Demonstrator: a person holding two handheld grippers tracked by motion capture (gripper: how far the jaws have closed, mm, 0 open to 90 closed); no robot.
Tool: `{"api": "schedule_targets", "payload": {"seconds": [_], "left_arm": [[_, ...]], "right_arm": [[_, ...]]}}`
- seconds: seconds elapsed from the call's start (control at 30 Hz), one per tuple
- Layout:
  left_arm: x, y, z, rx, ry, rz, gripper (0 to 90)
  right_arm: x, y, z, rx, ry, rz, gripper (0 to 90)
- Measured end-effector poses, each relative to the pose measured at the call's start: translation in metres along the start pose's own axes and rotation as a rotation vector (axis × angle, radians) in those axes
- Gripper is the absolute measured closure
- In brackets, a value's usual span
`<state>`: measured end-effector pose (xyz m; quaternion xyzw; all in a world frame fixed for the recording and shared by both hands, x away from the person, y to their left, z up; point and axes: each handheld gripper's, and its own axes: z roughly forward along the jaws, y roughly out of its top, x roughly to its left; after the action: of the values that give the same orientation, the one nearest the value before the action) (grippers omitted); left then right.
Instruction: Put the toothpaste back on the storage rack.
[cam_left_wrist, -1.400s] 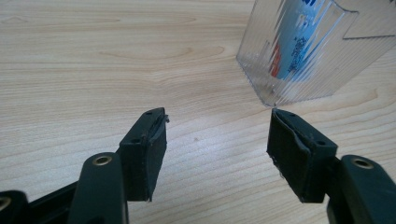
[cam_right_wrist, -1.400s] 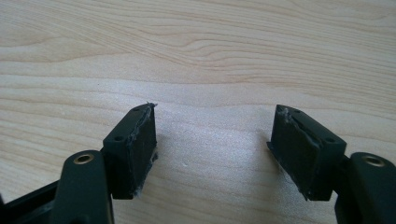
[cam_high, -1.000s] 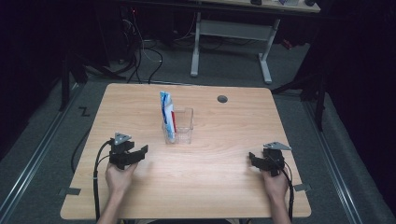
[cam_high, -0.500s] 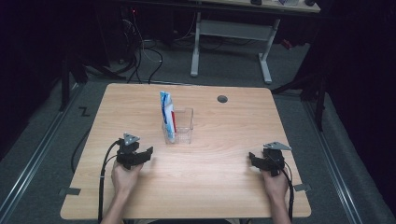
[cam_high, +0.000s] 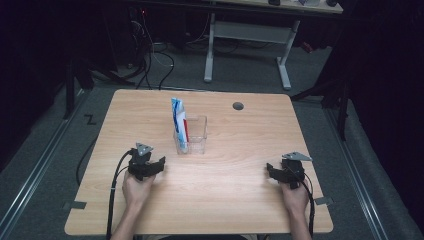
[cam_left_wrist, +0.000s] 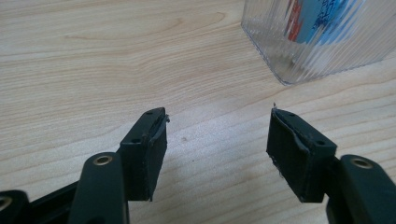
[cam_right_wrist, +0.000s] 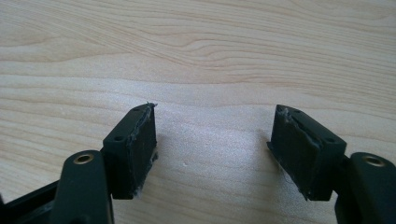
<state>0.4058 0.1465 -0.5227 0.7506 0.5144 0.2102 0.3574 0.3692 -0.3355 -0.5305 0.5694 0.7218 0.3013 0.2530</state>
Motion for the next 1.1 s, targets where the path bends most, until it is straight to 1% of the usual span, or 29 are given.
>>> {"api": "schedule_targets", "payload": {"seconds": [0.3,0.73,0.87,1.0,1.1], "left_arm": [[0.000,-0.001,0.007,0.010,0.018,0.009,38.3],[0.001,-0.002,0.011,0.023,0.047,0.016,38.2],[0.001,-0.003,0.012,0.026,0.056,0.026,38.2],[0.001,-0.003,0.014,0.020,0.063,0.022,38.3],[0.003,-0.003,0.015,0.016,0.057,0.011,38.0]], "right_arm": [[0.000,0.000,0.000,0.001,0.000,0.002,31.4],[0.000,0.000,0.000,0.000,0.000,0.000,31.4],[0.000,0.000,0.000,0.001,0.000,0.002,31.4],[0.000,0.000,0.000,0.001,0.000,0.002,31.4],[0.000,0.000,0.000,0.001,0.000,0.002,31.4]]}}
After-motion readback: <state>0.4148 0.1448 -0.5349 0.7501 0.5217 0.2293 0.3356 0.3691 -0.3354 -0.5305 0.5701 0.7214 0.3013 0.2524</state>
